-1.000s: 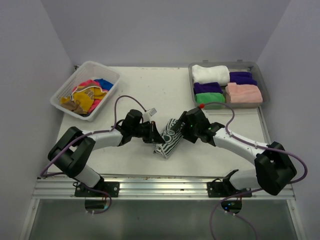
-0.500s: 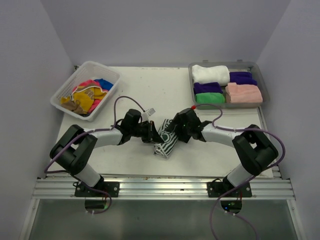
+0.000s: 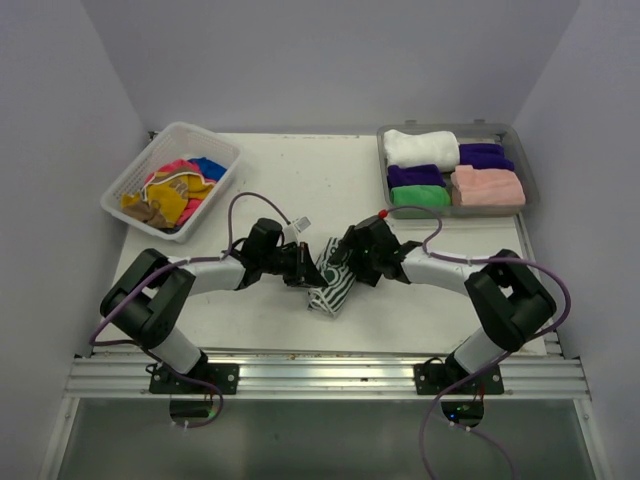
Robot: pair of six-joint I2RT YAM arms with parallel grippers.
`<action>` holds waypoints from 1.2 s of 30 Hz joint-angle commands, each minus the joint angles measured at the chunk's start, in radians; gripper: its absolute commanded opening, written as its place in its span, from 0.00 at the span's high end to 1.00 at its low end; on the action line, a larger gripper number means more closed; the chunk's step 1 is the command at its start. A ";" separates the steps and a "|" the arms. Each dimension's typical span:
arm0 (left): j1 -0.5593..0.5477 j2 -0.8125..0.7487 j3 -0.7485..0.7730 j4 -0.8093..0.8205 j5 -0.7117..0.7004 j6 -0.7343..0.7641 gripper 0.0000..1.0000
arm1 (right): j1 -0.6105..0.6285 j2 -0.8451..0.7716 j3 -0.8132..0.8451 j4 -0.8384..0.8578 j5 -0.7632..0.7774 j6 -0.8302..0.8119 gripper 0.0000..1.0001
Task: Roll the towels
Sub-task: Place the rolled towel into the container
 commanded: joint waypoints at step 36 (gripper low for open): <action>0.034 -0.370 0.143 -0.607 -0.265 0.300 0.16 | 0.093 0.027 0.136 -0.209 0.071 0.006 0.80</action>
